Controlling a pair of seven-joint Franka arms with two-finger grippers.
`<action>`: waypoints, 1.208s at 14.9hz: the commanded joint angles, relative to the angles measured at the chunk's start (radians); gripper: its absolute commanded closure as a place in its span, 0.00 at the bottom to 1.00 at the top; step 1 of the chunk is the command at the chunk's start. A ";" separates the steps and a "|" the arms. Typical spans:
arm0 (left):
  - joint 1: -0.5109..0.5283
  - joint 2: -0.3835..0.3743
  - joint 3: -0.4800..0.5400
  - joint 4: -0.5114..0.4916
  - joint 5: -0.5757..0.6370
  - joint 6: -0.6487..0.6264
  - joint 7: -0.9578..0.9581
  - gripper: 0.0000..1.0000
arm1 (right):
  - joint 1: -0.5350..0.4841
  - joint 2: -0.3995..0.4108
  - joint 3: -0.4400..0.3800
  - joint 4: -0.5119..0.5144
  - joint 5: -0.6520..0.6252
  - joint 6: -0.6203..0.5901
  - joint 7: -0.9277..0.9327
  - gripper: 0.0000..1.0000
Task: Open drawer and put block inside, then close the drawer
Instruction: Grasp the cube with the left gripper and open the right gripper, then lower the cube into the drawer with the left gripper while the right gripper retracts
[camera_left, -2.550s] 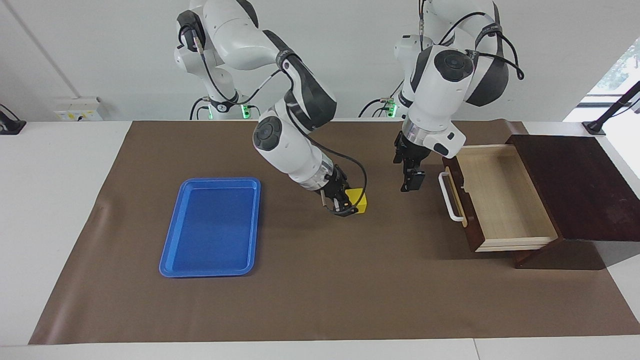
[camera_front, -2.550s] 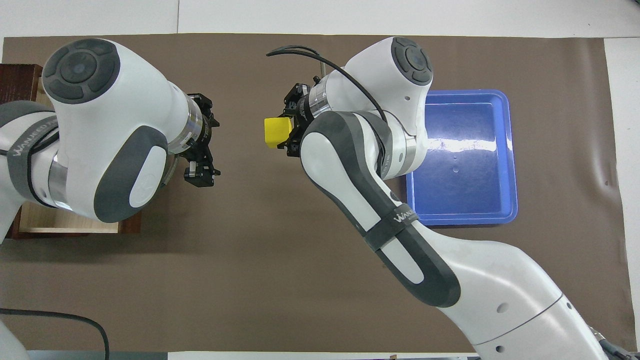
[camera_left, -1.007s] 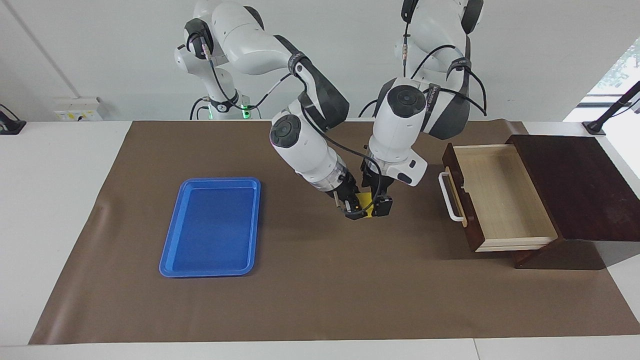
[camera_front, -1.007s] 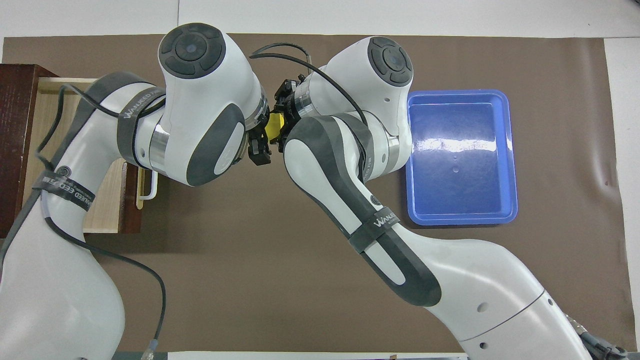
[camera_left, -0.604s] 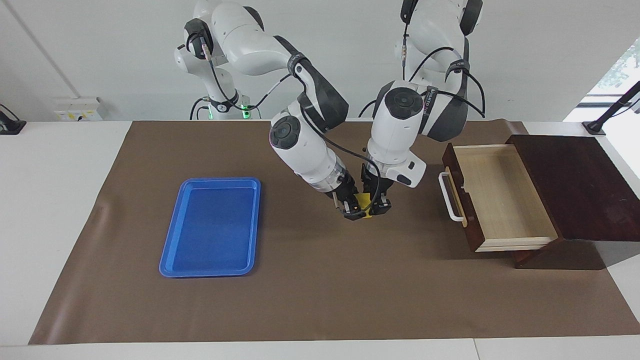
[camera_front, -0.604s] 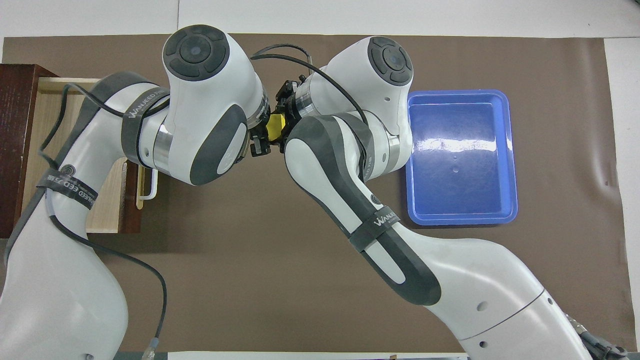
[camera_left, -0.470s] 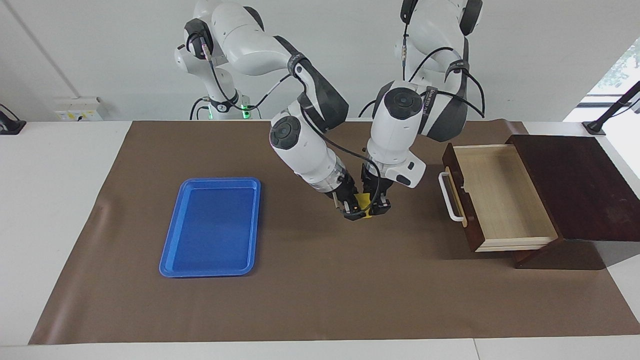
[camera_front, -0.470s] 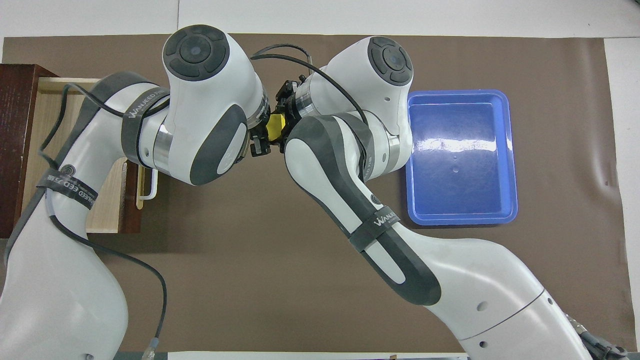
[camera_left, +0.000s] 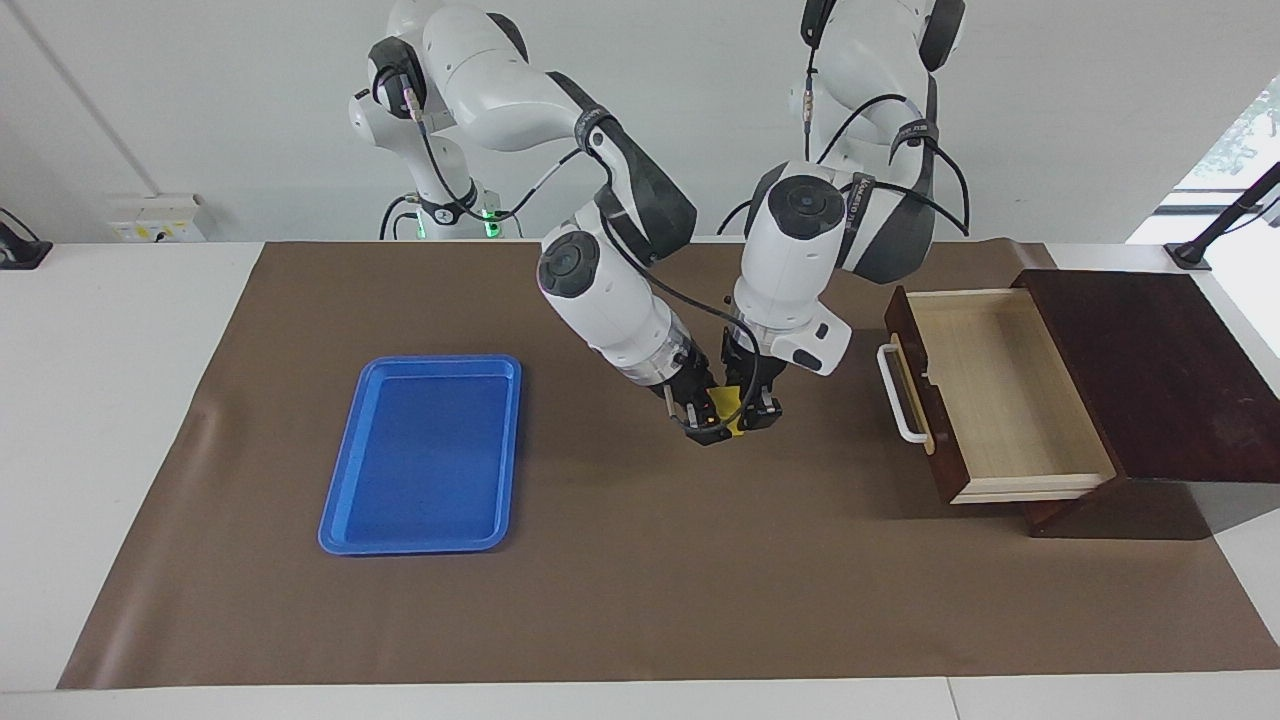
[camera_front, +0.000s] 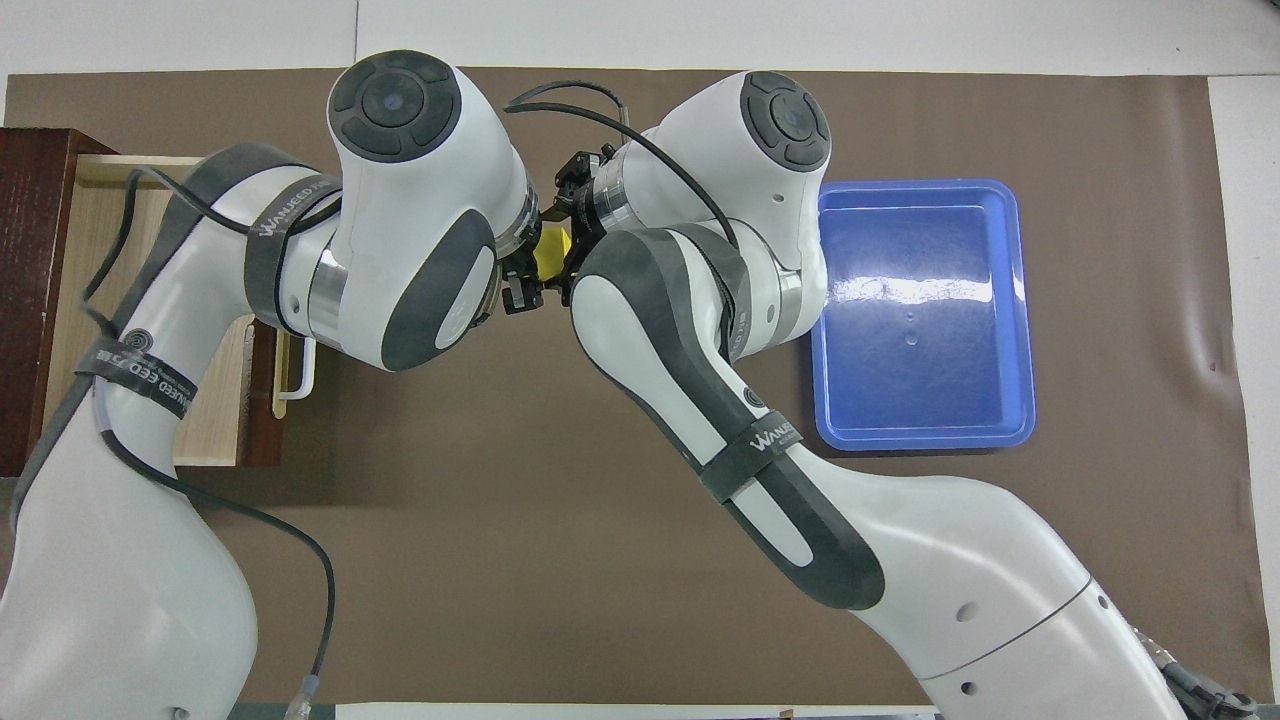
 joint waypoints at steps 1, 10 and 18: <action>-0.009 0.000 0.007 0.000 0.000 -0.009 -0.021 1.00 | -0.039 -0.013 0.009 0.011 -0.016 0.001 0.020 0.00; 0.168 -0.095 0.021 0.034 0.008 -0.202 0.154 1.00 | -0.232 -0.252 0.007 -0.200 -0.134 -0.163 -0.454 0.00; 0.433 -0.202 0.020 -0.031 -0.003 -0.240 0.550 1.00 | -0.414 -0.479 0.007 -0.277 -0.531 -0.502 -1.126 0.00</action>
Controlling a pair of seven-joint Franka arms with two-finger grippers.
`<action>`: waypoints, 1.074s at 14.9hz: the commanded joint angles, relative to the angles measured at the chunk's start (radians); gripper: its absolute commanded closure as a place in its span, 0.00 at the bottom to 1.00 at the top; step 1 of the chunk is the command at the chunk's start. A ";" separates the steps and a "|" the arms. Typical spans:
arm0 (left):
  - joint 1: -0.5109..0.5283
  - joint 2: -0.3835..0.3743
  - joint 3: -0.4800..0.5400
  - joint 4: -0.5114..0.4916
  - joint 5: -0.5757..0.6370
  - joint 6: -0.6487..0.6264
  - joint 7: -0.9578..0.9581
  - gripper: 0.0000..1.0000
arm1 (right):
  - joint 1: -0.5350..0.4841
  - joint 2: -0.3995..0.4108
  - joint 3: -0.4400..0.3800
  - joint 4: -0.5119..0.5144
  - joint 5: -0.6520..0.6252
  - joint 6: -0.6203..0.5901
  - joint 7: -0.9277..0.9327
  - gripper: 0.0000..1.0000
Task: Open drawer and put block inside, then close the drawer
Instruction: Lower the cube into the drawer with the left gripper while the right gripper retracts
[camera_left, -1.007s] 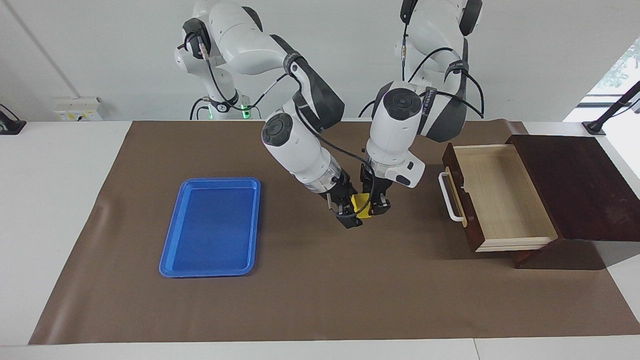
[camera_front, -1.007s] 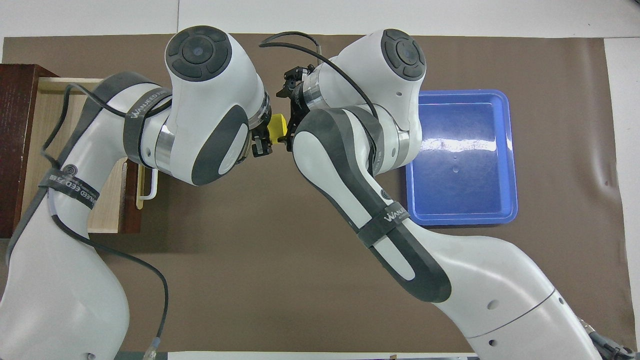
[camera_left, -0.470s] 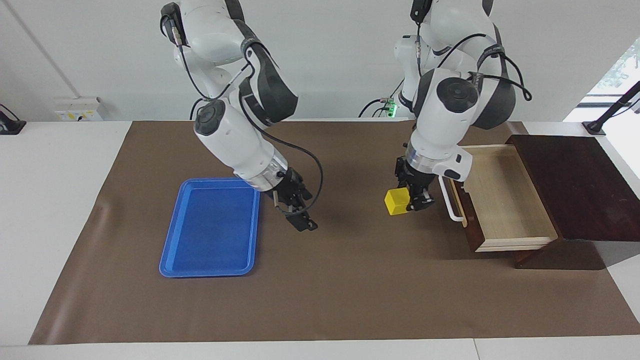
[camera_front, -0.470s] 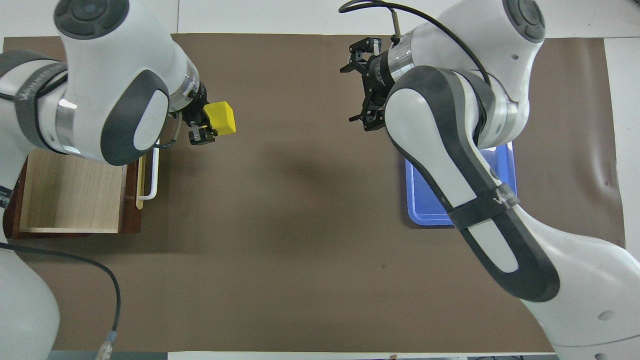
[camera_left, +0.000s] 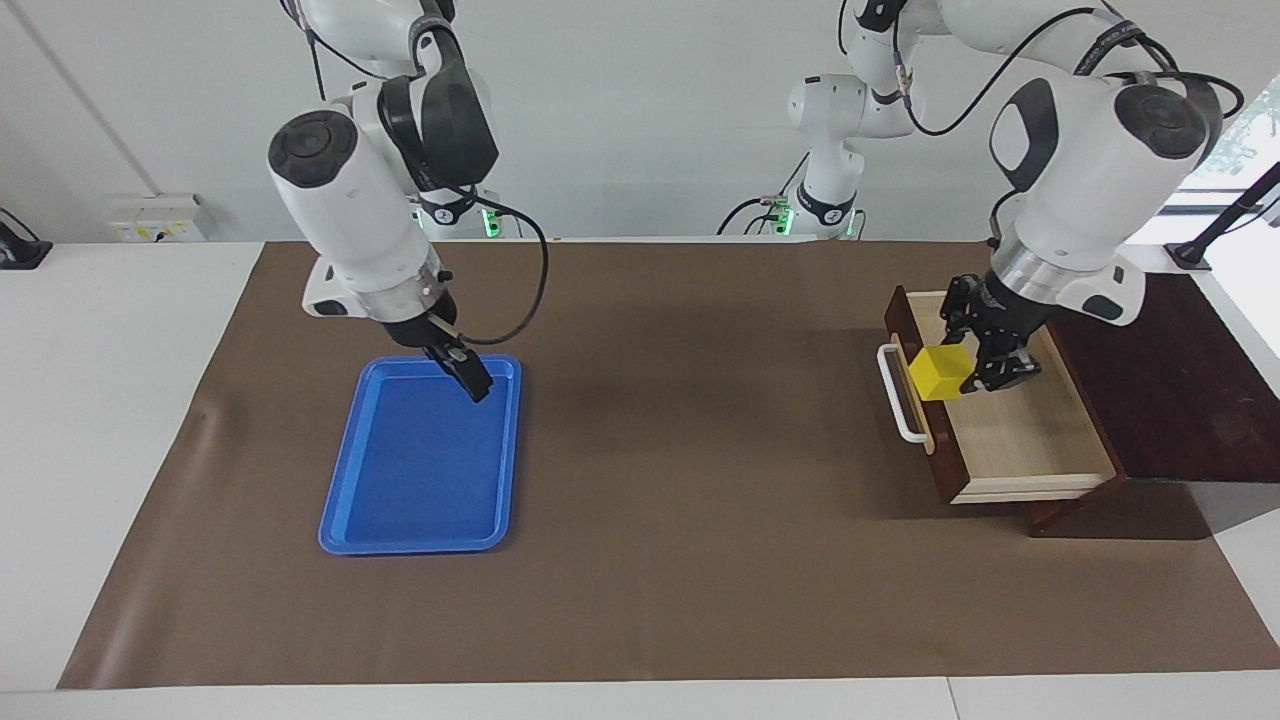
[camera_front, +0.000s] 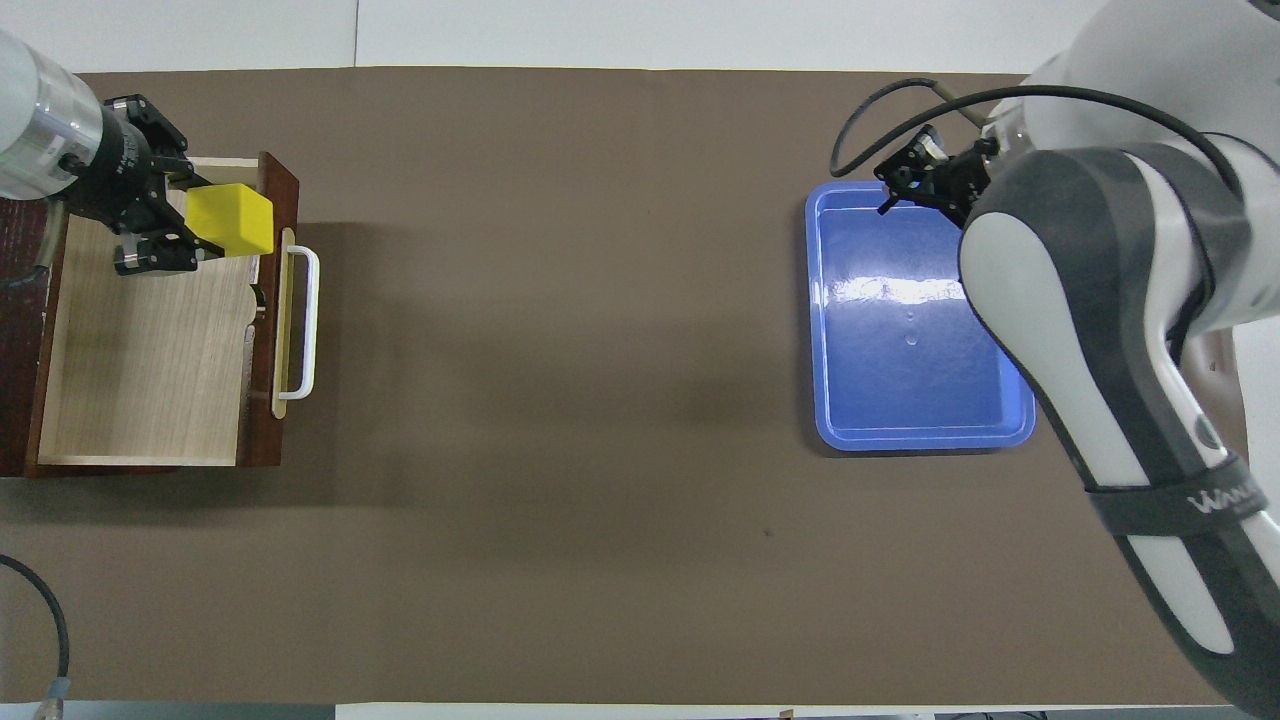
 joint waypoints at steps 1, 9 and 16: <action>0.069 -0.047 -0.010 -0.090 -0.003 0.013 0.129 1.00 | -0.093 -0.122 0.013 -0.086 -0.048 -0.039 -0.231 0.00; 0.174 -0.142 -0.005 -0.408 0.037 0.235 0.304 1.00 | -0.178 -0.351 0.014 -0.284 -0.098 -0.064 -0.615 0.00; 0.208 -0.181 -0.005 -0.526 0.043 0.338 0.336 0.99 | -0.164 -0.352 0.017 -0.290 -0.100 -0.058 -0.684 0.00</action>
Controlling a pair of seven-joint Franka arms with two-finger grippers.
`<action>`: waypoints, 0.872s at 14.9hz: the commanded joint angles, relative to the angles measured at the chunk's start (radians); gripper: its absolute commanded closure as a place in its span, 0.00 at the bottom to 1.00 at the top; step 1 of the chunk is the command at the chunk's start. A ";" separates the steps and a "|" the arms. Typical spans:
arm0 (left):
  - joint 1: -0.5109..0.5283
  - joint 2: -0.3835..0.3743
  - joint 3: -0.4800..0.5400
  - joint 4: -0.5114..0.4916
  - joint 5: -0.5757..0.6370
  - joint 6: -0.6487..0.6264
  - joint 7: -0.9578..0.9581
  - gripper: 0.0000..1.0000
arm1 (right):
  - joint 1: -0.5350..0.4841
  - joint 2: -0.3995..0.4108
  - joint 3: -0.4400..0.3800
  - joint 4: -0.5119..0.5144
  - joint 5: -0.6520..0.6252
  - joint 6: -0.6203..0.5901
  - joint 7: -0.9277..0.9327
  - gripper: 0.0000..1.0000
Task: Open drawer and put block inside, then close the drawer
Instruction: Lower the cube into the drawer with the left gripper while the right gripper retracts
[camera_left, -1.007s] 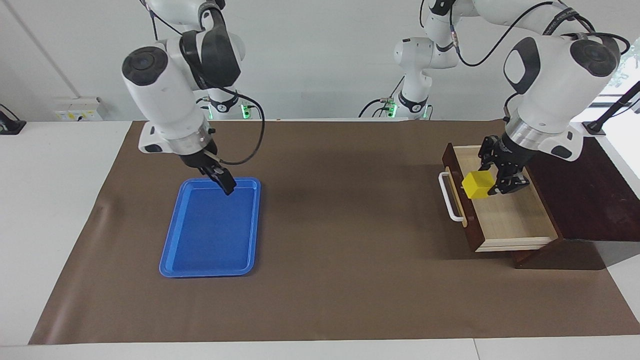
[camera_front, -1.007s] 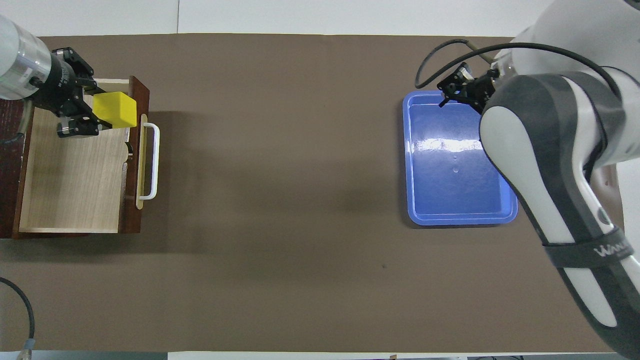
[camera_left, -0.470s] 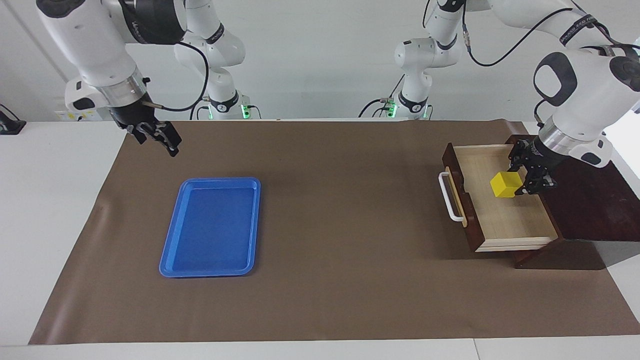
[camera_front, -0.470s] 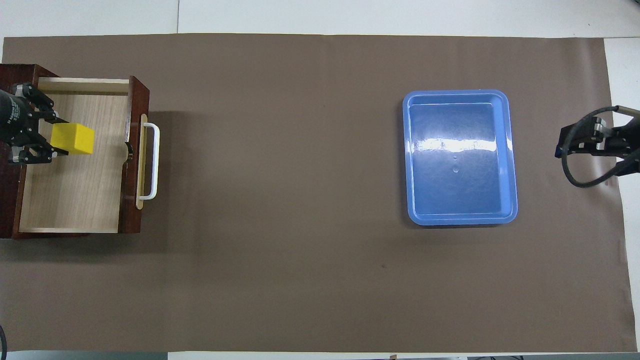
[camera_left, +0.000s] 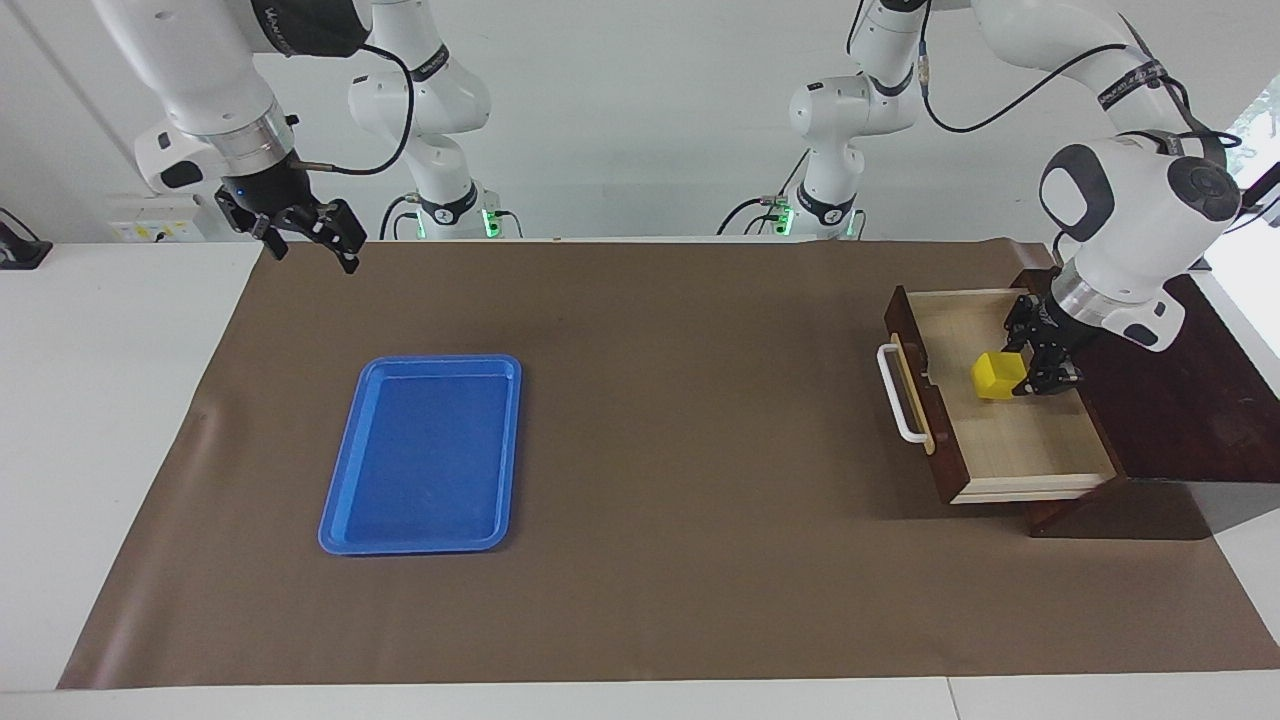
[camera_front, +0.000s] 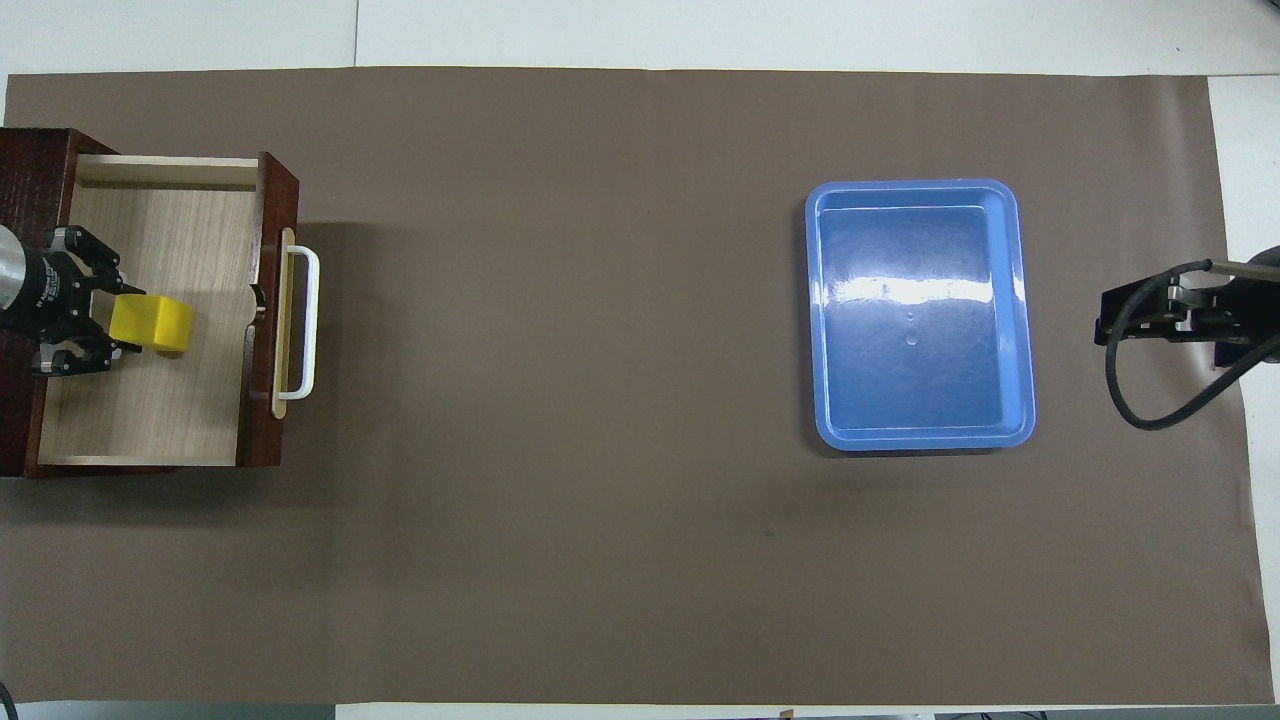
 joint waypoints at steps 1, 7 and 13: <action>0.006 -0.040 -0.008 -0.048 0.017 0.032 0.009 0.70 | -0.002 -0.014 0.003 -0.022 -0.019 0.022 -0.044 0.00; -0.028 -0.022 -0.015 0.067 0.018 -0.048 0.000 0.00 | -0.018 -0.014 0.003 -0.020 -0.017 0.008 -0.048 0.00; -0.224 -0.022 -0.014 0.133 0.018 -0.103 -0.199 0.00 | -0.019 -0.013 0.003 -0.017 -0.017 0.022 -0.051 0.00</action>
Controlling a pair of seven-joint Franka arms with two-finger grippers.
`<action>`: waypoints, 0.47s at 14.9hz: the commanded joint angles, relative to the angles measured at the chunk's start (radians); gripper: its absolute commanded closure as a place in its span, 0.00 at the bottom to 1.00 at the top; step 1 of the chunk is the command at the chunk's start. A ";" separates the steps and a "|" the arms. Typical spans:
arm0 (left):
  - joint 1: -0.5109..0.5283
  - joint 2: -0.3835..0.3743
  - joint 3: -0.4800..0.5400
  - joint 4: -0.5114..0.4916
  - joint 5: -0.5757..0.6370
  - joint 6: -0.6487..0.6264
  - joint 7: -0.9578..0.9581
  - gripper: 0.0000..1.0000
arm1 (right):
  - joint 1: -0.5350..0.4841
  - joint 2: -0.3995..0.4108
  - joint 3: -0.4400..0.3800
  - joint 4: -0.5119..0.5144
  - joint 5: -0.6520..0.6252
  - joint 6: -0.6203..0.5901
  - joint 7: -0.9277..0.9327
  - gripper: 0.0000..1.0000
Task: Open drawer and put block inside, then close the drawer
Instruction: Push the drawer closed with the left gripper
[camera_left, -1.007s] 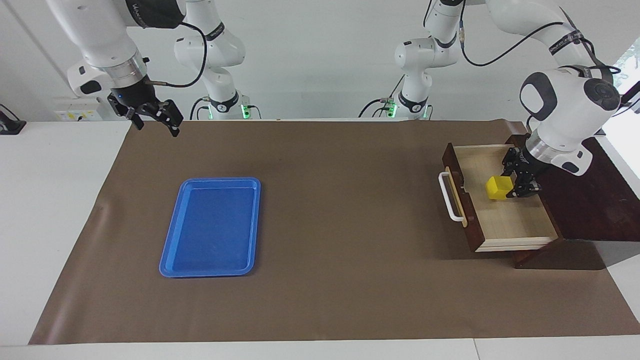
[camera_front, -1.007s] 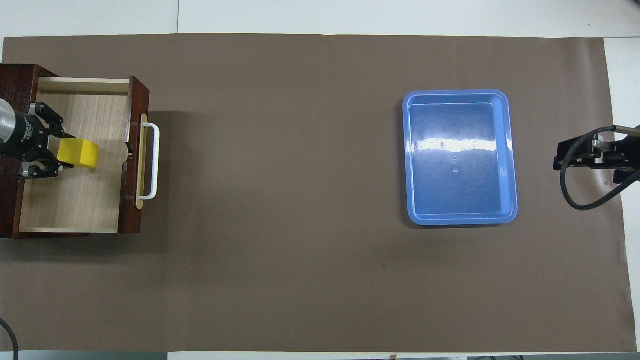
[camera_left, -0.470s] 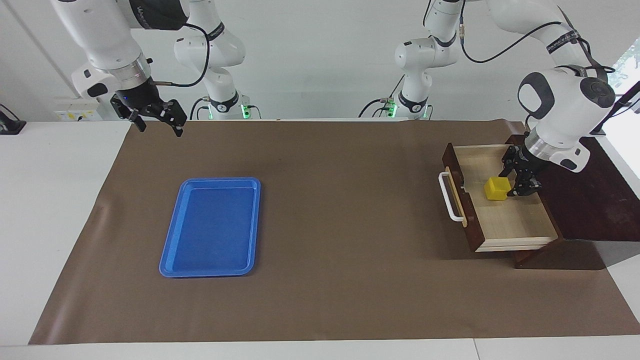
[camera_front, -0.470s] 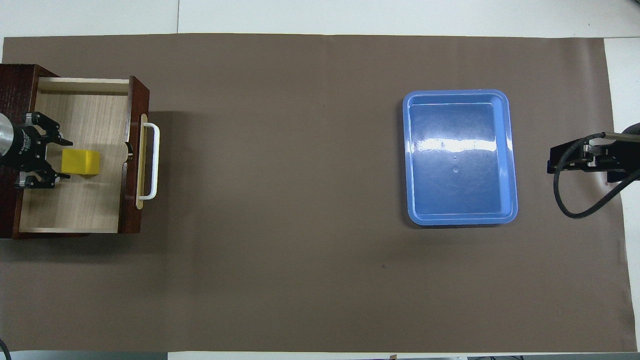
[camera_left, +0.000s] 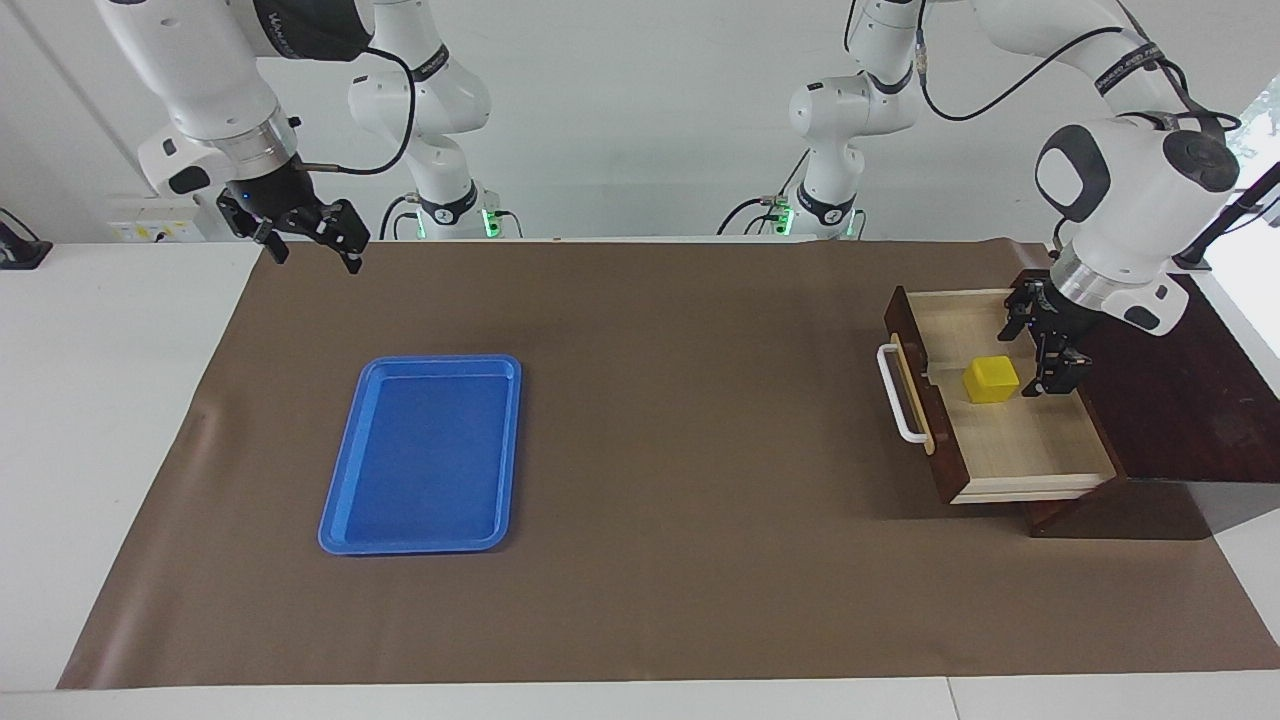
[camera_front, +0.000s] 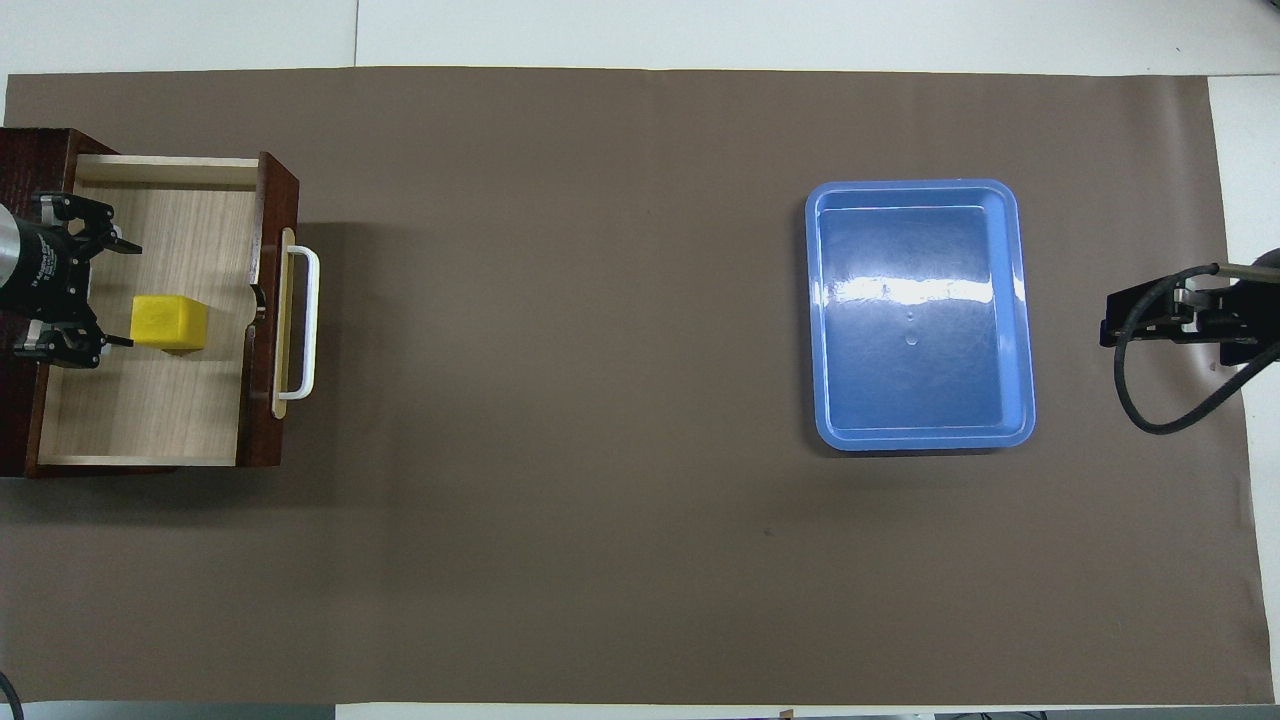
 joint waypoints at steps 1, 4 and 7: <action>-0.101 -0.002 0.012 -0.020 0.017 -0.021 -0.089 0.00 | -0.013 -0.013 0.006 -0.016 -0.017 0.021 -0.028 0.00; -0.154 0.000 0.010 -0.096 0.073 0.013 -0.133 0.00 | -0.023 -0.013 0.006 -0.018 -0.017 0.021 -0.028 0.00; -0.143 -0.005 0.012 -0.164 0.087 0.077 -0.149 0.00 | -0.023 -0.013 0.006 -0.019 -0.017 0.021 -0.026 0.00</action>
